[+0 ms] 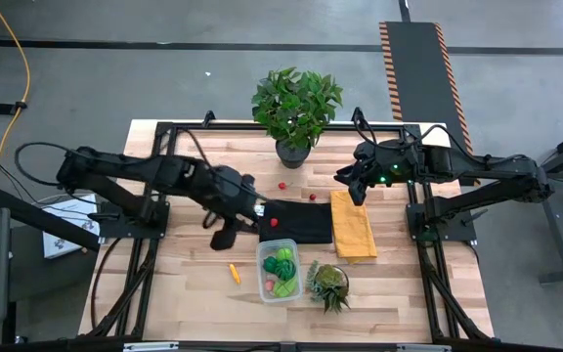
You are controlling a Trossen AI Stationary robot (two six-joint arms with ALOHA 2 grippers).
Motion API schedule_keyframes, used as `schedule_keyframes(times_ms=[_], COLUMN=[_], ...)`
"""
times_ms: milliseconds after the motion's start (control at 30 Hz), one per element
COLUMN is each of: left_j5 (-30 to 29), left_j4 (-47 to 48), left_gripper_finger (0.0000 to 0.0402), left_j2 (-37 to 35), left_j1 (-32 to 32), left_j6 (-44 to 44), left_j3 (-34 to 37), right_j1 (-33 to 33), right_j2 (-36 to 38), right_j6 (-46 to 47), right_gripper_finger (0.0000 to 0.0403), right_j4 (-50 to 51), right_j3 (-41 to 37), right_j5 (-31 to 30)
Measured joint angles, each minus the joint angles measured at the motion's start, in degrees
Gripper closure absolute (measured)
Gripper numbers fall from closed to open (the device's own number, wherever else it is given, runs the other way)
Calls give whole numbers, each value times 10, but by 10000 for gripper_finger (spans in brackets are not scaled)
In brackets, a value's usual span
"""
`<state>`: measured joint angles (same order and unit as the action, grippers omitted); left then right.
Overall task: Pick and placing Produce into tupperware
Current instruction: Put the black cherry into the bin
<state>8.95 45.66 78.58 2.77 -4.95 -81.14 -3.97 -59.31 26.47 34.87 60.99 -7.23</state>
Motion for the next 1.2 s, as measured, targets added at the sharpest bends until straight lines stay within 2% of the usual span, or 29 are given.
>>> schedule_keyframes(times_ms=[233,500,1200], left_j5=[19,42,67], left_j4=[15,-15,-43], left_gripper_finger=[302,302,302], left_j2=[90,159,275], left_j1=[23,30,41], left_j6=[0,-21,-24], left_j3=[-45,-48,-47], right_j1=[0,0,0], right_j2=[0,0,0], right_j6=[-14,-24,-34], right_gripper_finger=[320,320,320], right_j4=[5,31,52], right_j3=[0,0,0], right_j5=[2,2,1])
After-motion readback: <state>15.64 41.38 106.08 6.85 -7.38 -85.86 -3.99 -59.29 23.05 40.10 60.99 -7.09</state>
